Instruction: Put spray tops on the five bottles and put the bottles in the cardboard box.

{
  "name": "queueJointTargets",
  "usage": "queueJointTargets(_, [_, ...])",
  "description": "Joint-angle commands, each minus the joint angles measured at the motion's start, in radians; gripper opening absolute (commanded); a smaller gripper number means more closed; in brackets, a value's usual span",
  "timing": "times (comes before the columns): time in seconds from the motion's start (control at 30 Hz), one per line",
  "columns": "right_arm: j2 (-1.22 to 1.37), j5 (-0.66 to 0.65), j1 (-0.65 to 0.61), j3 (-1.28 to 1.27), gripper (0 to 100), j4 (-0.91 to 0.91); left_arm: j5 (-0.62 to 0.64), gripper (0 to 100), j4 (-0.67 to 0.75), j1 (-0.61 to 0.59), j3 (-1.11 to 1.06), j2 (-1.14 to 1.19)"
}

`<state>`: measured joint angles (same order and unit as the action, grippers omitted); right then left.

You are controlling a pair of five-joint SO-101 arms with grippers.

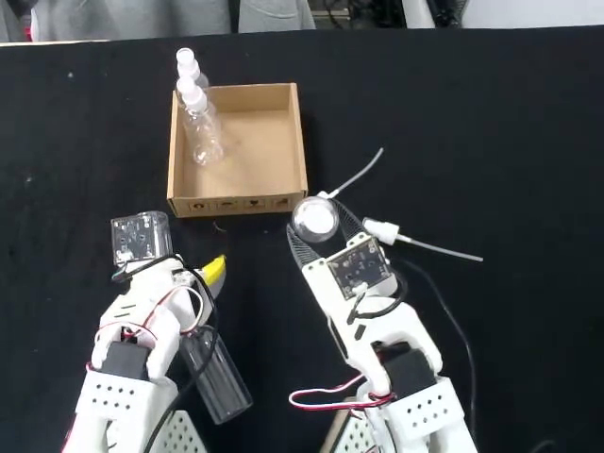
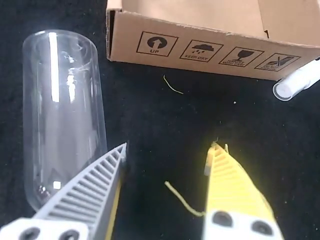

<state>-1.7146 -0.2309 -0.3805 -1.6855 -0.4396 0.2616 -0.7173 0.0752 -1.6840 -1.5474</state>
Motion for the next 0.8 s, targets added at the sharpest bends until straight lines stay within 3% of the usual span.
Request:
queueJointTargets(0.0, [-0.024, -0.002, 0.029, 0.007, 1.5, 0.000, -0.009, 21, -0.005, 0.001, -0.025, -0.012])
queueJointTargets(0.13, [-0.024, -0.003, 0.029, 0.007, 1.5, 0.000, -0.009, 13, 0.003, 0.002, -0.025, -0.012])
queueJointTargets(0.4, [-0.024, -0.006, 0.029, -0.005, 1.5, 0.006, -0.009, 11, -0.005, 0.002, -0.025, -0.005])
queueJointTargets(0.53, [-0.024, -0.006, 0.029, -0.005, 1.5, 0.006, -0.009, 2, -0.006, 0.004, -0.025, -0.006])
queueJointTargets(0.77, [-0.024, -0.006, 0.029, -0.005, 1.5, 0.006, -0.008, 4, -0.063, 0.002, -0.025, -0.012])
